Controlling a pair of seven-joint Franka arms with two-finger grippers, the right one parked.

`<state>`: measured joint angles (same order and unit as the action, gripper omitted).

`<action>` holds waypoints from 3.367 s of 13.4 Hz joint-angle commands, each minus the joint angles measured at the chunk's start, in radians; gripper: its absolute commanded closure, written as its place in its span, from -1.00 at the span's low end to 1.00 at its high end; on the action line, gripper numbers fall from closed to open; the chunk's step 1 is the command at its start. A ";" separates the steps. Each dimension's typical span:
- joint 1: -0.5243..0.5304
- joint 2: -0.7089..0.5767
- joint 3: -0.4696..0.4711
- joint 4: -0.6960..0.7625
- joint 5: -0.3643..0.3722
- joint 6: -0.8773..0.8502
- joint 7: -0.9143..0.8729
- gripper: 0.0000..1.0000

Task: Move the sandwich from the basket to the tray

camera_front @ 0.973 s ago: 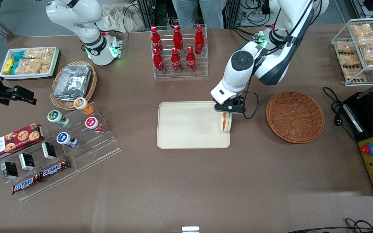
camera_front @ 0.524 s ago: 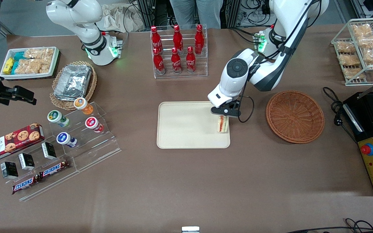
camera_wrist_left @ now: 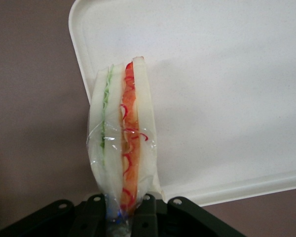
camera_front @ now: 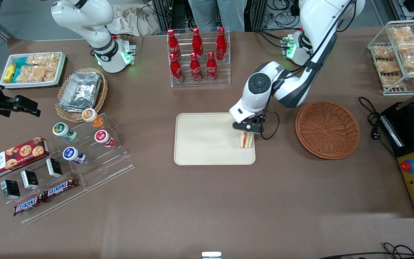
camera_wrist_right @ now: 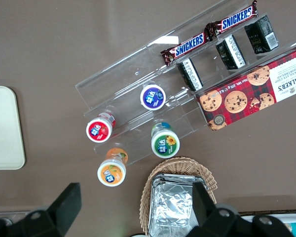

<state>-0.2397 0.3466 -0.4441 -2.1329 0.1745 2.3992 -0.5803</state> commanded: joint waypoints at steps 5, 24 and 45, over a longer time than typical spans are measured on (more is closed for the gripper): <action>-0.012 0.046 0.005 0.027 0.026 0.014 -0.035 1.00; -0.024 0.089 0.007 0.048 0.089 0.017 -0.104 -1.00; 0.176 -0.109 0.016 0.333 -0.136 -0.409 0.123 -1.00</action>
<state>-0.1063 0.2724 -0.4243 -1.8156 0.0795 2.0348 -0.5137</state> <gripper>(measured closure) 0.000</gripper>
